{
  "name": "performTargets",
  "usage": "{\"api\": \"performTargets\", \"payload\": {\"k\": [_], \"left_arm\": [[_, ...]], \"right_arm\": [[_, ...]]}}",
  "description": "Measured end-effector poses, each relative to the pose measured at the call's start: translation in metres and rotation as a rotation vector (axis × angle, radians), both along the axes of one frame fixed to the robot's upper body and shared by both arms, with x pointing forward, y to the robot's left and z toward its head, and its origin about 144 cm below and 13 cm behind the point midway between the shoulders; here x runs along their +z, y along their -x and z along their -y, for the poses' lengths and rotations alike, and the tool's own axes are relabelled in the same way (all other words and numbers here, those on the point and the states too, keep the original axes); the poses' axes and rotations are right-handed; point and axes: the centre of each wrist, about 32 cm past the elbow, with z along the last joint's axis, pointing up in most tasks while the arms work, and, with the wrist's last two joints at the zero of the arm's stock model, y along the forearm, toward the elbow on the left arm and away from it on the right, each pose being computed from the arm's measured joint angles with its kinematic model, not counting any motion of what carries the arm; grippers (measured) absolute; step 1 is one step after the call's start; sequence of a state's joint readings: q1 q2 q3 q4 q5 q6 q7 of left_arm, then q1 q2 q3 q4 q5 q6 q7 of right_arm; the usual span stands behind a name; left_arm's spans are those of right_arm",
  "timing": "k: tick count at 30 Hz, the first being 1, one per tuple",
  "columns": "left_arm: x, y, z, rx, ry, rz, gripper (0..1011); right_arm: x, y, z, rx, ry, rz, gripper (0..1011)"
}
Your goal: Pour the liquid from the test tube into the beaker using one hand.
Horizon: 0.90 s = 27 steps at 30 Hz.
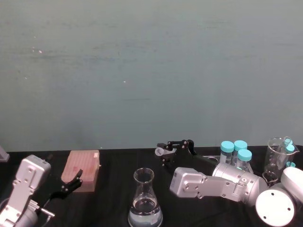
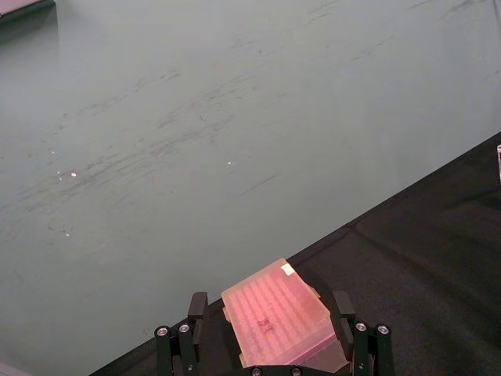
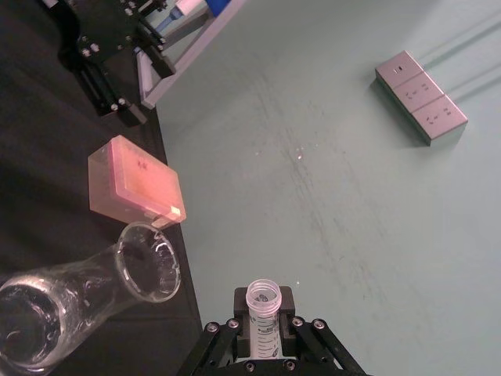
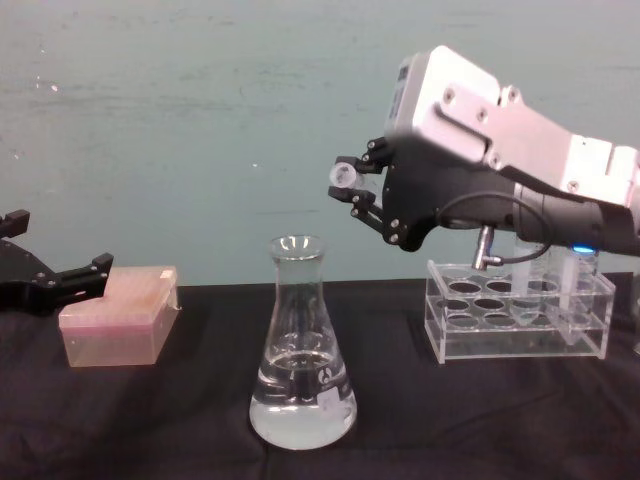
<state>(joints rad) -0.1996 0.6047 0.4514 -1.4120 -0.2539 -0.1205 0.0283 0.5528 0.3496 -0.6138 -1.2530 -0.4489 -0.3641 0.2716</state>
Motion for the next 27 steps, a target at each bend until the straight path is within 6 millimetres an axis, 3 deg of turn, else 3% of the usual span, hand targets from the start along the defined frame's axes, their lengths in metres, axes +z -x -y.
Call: {"api": "performTargets", "payload": {"k": [27], "left_arm": [[0.0000,0.0000,0.0000,0.000,0.000,0.000,1000]], "right_arm": [[-0.0001,-0.0008,-0.0065,0.061,0.111,0.114,199]]}}
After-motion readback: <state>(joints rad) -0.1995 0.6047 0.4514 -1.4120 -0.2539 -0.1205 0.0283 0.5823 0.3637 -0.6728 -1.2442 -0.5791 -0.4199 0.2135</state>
